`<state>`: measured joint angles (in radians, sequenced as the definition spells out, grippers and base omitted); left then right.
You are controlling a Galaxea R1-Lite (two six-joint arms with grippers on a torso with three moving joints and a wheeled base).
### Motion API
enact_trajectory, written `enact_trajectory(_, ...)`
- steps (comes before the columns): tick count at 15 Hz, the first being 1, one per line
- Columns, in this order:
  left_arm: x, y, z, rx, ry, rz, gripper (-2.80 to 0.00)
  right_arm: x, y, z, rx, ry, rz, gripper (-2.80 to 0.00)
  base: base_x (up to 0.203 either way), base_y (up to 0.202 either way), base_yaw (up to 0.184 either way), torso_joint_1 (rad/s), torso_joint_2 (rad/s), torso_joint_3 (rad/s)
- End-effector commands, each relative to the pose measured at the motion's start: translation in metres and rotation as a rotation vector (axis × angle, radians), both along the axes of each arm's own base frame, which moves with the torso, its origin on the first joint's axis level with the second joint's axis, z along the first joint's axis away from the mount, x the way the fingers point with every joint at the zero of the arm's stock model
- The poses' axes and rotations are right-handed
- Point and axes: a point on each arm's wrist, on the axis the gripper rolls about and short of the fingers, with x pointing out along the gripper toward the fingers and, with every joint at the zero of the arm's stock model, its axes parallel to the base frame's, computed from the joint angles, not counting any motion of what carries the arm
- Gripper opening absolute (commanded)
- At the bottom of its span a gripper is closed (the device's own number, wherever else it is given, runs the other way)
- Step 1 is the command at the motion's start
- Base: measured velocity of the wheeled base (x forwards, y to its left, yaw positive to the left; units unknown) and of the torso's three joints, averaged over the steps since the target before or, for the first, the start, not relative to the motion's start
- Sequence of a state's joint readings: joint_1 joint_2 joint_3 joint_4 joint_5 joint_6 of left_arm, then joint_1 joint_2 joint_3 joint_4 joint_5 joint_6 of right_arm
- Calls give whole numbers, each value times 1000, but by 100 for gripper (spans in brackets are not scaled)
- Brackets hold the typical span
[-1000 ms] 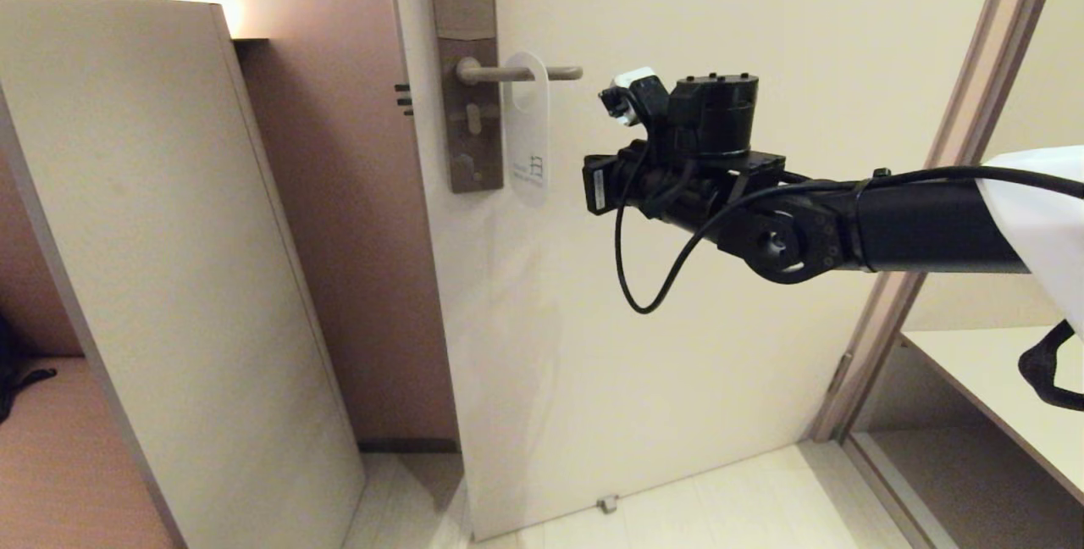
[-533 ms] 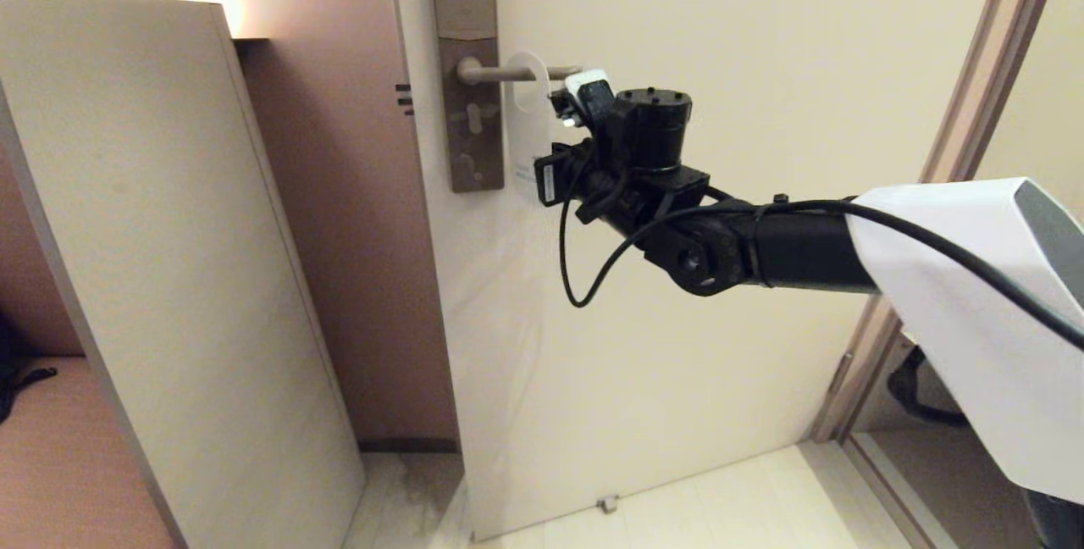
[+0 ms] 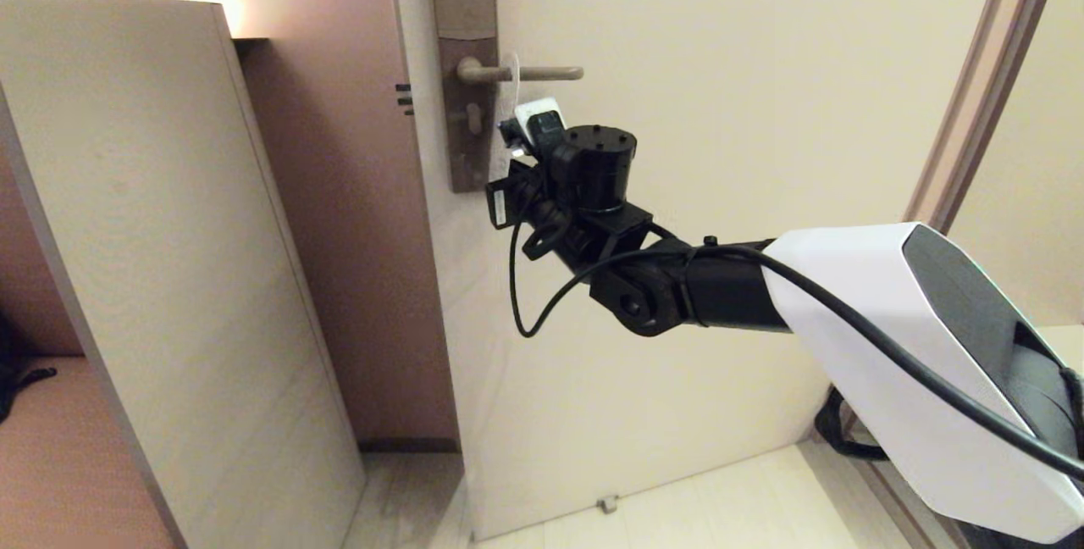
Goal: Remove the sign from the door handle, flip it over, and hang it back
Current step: Hang the sign back with the other side facing out
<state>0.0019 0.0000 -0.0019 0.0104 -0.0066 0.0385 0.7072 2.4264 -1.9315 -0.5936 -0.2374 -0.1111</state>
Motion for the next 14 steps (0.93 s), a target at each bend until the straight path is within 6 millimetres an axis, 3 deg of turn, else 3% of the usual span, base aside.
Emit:
enact_trajectory(1,0,0,-1,0,2,1,-280,-2,4,-1,2,-4,6,-280,0,0,0,0,0,0)
enact_trajectory(14,0,0,0,0,1,0,-280,-21,19,20,33,-49,54,-280,0,0,0,0,0,0)
